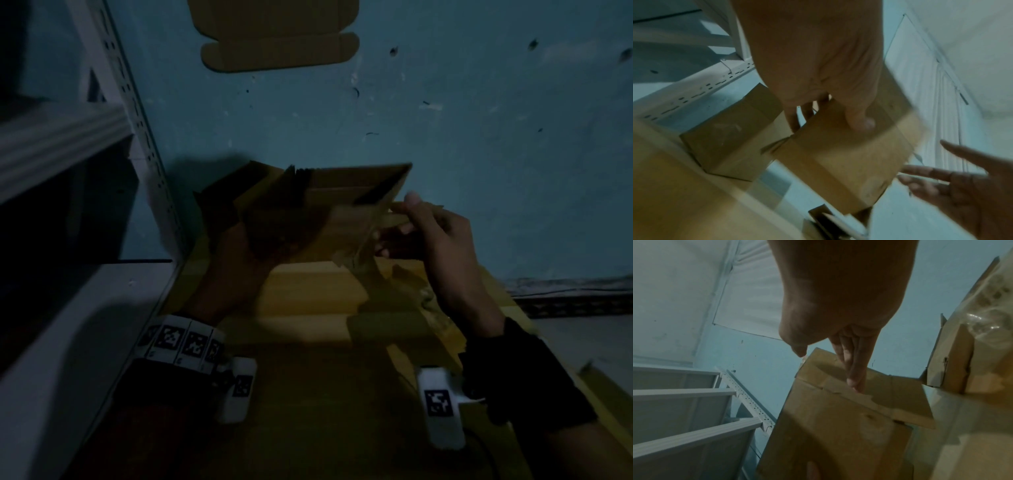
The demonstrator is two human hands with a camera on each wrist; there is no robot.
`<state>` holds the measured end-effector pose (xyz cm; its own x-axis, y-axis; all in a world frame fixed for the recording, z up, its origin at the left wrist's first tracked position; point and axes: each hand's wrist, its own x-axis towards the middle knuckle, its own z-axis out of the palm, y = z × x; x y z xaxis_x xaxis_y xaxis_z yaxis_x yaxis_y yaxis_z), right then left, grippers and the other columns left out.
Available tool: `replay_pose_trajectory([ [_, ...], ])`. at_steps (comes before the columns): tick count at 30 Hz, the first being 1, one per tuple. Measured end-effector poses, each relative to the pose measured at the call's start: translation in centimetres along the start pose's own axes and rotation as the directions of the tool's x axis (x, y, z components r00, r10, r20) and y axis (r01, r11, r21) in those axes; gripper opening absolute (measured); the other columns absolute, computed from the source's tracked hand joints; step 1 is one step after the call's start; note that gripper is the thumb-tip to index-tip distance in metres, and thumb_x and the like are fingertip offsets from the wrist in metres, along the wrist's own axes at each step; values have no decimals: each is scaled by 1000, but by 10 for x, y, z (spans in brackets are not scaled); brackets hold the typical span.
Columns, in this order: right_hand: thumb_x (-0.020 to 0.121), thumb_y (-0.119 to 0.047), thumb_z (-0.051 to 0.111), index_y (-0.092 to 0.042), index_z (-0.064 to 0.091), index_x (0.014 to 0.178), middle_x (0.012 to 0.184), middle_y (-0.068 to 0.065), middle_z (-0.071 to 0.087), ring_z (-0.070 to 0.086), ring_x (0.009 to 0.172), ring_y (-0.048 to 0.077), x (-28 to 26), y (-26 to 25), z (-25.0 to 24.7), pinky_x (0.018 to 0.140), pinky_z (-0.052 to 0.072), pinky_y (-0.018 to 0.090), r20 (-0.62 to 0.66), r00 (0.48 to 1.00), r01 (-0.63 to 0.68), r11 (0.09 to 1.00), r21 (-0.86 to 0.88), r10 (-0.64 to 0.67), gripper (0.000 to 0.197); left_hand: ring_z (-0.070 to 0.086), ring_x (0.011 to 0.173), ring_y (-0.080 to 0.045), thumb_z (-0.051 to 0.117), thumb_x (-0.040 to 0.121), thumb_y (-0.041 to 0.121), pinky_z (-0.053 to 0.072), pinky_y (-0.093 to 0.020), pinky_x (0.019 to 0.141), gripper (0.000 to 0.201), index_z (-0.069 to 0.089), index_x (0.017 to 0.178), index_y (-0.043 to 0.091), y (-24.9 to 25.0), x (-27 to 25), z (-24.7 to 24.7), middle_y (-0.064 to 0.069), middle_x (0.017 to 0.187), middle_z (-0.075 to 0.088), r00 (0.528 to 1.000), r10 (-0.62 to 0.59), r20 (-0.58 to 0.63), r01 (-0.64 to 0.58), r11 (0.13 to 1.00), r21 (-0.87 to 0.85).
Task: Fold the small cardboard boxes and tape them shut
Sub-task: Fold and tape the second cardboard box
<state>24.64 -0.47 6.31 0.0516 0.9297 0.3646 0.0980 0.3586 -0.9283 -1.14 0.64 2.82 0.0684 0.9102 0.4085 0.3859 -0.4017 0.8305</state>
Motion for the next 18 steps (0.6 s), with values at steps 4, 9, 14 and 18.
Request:
replay_pose_trajectory([
  [4, 97, -27, 65, -18, 63, 131, 102, -3, 77, 72, 98, 10, 5, 10, 0, 95, 58, 42, 37, 999, -3, 992, -128, 8, 35, 59, 105, 9, 63, 84, 31, 48, -17, 94, 46, 57, 125, 13, 5, -1, 6, 7, 117, 62, 991, 41, -130, -53, 995, -84],
  [9, 81, -46, 78, -30, 45, 140, 136, -9, 56, 56, 120, 10, 6, 17, -1, 101, 52, 43, -21, 997, -74, 952, -297, 71, 70, 61, 116, -14, 63, 83, 28, 52, -33, 97, 53, 55, 132, 10, 10, 0, 3, -3, 126, 64, 983, -32, -179, -11, 972, -234],
  [14, 83, -22, 79, -15, 60, 132, 121, 2, 72, 71, 109, 18, 5, 10, -4, 94, 58, 47, 122, 984, -135, 990, 26, 131, 52, 65, 105, 0, 71, 75, 26, 54, -19, 85, 57, 56, 130, 16, 14, 0, 6, 11, 117, 65, 982, -64, -177, 7, 952, -306],
  [18, 81, -17, 82, -10, 66, 121, 113, 4, 76, 73, 104, 21, 4, 10, -2, 91, 59, 49, 98, 988, -127, 988, 90, 118, 44, 62, 110, 1, 85, 57, 31, 54, -22, 89, 83, 52, 133, 23, 11, -1, 6, 11, 124, 63, 985, -110, -130, 74, 964, -257],
])
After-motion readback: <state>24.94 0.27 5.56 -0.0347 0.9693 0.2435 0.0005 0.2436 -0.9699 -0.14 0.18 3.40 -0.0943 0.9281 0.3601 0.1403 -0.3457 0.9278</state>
